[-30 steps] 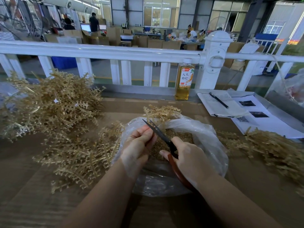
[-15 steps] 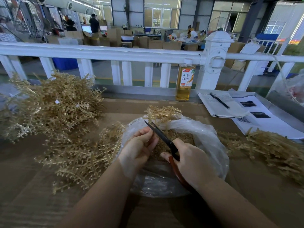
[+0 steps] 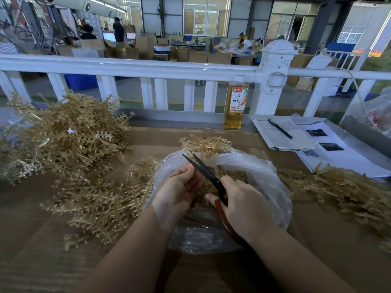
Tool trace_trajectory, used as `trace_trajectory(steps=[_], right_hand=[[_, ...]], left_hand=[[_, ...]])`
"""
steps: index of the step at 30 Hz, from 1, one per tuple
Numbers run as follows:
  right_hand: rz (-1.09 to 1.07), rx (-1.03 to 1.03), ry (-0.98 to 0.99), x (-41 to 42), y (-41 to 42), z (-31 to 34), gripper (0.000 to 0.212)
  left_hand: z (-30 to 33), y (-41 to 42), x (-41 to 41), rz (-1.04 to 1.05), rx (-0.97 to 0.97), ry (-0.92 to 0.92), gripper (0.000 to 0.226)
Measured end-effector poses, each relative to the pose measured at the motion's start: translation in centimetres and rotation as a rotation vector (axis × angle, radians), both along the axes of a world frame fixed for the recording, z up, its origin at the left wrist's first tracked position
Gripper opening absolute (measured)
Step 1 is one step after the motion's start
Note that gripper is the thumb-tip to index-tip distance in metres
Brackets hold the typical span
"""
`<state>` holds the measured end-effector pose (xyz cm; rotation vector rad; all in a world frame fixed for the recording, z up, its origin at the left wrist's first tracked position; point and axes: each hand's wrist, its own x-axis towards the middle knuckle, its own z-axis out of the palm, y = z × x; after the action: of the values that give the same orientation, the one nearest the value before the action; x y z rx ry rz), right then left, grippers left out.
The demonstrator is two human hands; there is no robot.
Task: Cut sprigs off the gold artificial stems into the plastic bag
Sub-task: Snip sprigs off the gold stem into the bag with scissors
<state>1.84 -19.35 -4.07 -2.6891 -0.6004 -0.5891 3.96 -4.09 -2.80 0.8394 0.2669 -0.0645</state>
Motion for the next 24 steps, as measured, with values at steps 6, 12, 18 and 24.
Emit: trace_trajectory(steps=[6,12,18,24], right_hand=[[-0.023,-0.026,0.020,-0.2,0.3,0.1,0.036],[-0.025,-0.037,0.025,-0.6,0.2,0.1,0.037],[-0.017,-0.011,0.018,-0.5,0.1,-0.1,0.039],[0.013,0.033,0.051,-0.2,0.3,0.0,0.037]], left_hand=[[-0.1,0.2,0.2,-0.020,-0.027,0.018,0.018],[-0.7,-0.2,0.5,0.079,-0.020,0.007,0.022],[-1.1,-0.3,0.7,0.102,-0.014,-0.012,0.015],[-0.9,-0.1,0.3,0.037,-0.013,-0.043,0.020]])
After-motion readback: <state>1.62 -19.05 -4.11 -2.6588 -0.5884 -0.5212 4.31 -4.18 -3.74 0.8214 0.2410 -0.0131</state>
